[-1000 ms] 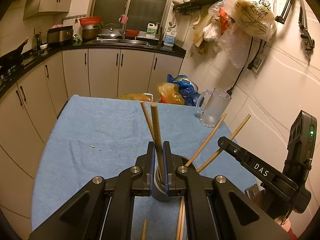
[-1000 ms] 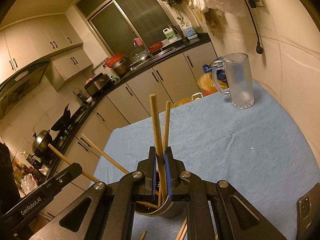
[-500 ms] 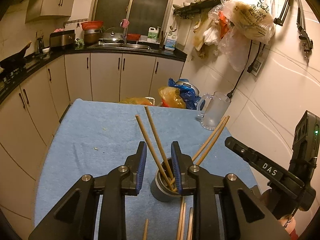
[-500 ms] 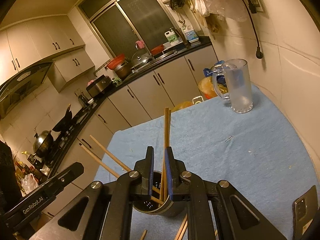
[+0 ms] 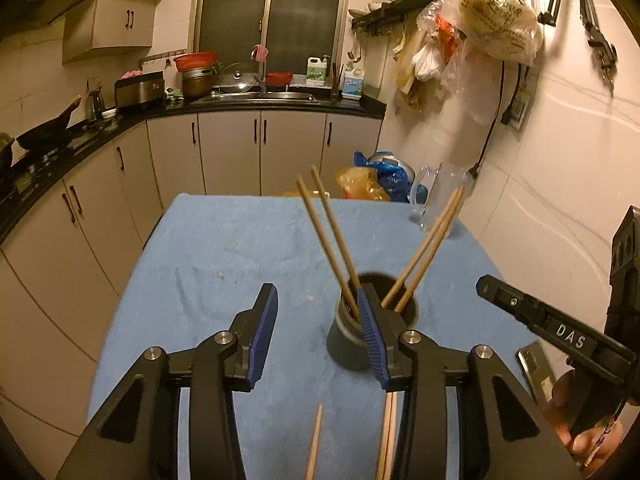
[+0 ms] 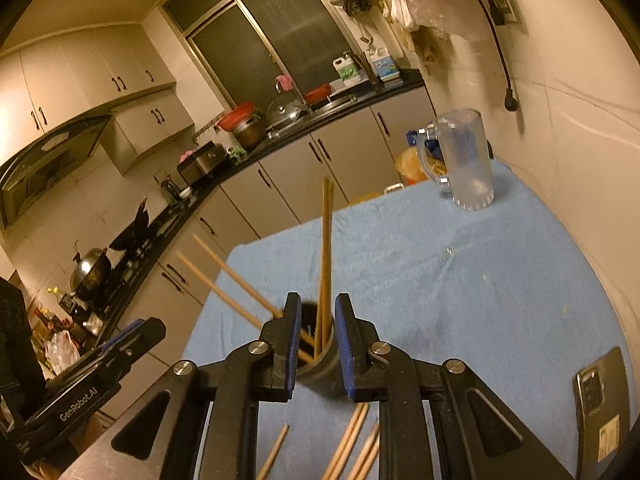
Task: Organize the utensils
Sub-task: 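Open both grippers to release the chopsticks into the holder, then move both grippers back over the remaining chopsticks on the towel, then close the left gripper on one chopstick while the right gripper grasps another, then lift both chopsticks upright and carry them over the grey holder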
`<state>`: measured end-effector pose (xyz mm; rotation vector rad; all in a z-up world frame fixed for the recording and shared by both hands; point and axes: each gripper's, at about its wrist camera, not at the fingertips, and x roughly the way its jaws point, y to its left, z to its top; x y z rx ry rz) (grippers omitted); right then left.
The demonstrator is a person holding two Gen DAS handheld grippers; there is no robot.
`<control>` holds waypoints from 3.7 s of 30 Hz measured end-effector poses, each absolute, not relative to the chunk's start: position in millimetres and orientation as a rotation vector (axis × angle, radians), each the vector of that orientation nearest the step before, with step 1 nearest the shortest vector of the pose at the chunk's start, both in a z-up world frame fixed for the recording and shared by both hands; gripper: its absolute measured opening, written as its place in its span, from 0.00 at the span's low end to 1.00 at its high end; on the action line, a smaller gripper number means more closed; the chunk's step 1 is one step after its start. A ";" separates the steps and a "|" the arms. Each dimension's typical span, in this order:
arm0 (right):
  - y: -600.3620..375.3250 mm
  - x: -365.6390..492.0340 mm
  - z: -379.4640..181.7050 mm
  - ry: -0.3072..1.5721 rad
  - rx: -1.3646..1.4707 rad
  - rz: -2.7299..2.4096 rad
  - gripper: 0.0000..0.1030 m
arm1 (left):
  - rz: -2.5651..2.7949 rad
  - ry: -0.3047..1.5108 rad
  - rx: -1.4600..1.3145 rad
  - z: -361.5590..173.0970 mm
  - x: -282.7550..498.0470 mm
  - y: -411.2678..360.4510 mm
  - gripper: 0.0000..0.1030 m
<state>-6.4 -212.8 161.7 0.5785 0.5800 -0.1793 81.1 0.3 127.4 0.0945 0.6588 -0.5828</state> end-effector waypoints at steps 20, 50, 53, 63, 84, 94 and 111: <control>-198.6 -74.6 53.2 0.752 0.626 -0.267 0.20 | -0.547 0.837 0.215 8.8 40.0 18.1 0.43; -200.3 -73.5 34.0 0.813 0.645 -0.275 0.20 | -0.680 1.028 0.251 -24.9 55.8 17.3 0.42; -204.4 -70.2 35.3 0.836 0.658 -0.272 0.20 | -0.616 0.972 0.382 -27.6 46.9 2.2 0.33; -209.7 -28.0 28.7 1.006 0.648 -0.274 0.20 | -0.473 1.005 0.304 -24.2 75.8 17.7 0.08; -173.5 -22.5 91.6 0.872 0.519 -0.185 0.06 | -0.574 0.901 0.054 38.9 75.3 50.6 0.06; -152.5 -47.7 148.3 0.585 0.438 -0.143 0.06 | -0.617 0.735 -0.007 100.1 42.5 57.7 0.06; -156.2 -65.6 169.5 0.500 0.441 -0.149 0.06 | -0.643 0.708 0.018 116.8 40.1 47.3 0.06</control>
